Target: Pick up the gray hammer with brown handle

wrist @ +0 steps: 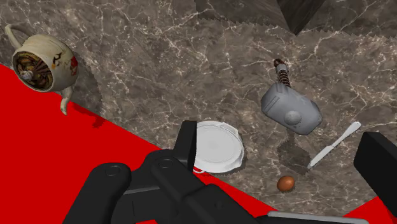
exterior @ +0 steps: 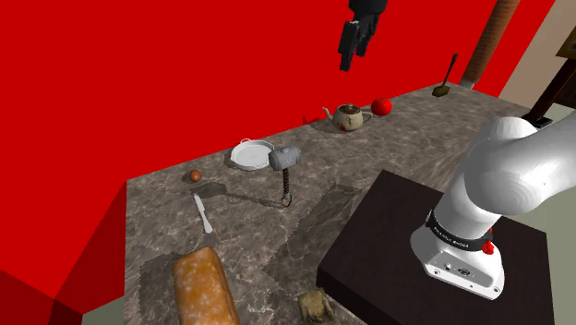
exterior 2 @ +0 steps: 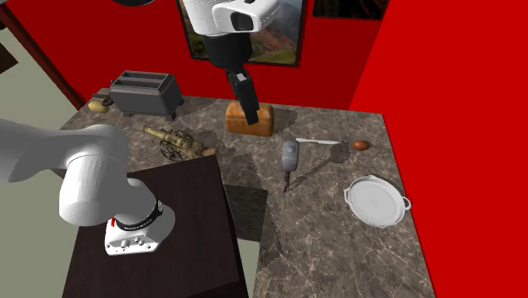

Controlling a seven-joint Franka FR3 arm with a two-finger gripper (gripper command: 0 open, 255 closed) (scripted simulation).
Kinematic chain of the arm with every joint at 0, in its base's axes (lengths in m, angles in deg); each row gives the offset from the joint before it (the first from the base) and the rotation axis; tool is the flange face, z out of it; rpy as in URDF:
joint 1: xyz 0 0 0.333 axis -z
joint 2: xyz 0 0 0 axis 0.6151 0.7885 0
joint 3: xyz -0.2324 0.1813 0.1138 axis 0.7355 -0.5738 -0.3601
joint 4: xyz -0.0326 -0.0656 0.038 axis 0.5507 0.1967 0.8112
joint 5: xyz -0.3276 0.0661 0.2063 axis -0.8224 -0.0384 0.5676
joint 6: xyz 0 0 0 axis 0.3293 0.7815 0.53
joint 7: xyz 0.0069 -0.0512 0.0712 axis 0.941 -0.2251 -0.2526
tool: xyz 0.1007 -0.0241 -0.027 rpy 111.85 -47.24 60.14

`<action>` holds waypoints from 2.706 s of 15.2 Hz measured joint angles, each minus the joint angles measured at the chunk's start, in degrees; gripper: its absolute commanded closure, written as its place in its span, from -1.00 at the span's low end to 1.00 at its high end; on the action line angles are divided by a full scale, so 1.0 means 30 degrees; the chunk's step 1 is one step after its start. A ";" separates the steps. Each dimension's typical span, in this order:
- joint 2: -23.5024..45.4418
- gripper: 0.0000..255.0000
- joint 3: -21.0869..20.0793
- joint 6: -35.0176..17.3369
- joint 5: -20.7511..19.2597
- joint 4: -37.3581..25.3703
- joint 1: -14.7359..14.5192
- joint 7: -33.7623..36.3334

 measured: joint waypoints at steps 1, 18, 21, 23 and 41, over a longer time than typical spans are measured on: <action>0.0000 -1.00 0.0000 0.0000 0.0000 0.0000 0.0000 0.0000; 0.8296 -1.00 0.2398 -0.8689 0.1029 0.1989 -0.2447 -0.6989; 1.0093 -1.00 0.2579 -1.0210 0.1561 0.2082 -0.2935 -0.8374; 1.1551 -1.00 0.2676 -1.1018 0.2019 0.1692 -0.3229 -0.9437; 1.5153 1.00 0.2617 -1.4286 0.3290 0.1777 -0.3638 -1.1508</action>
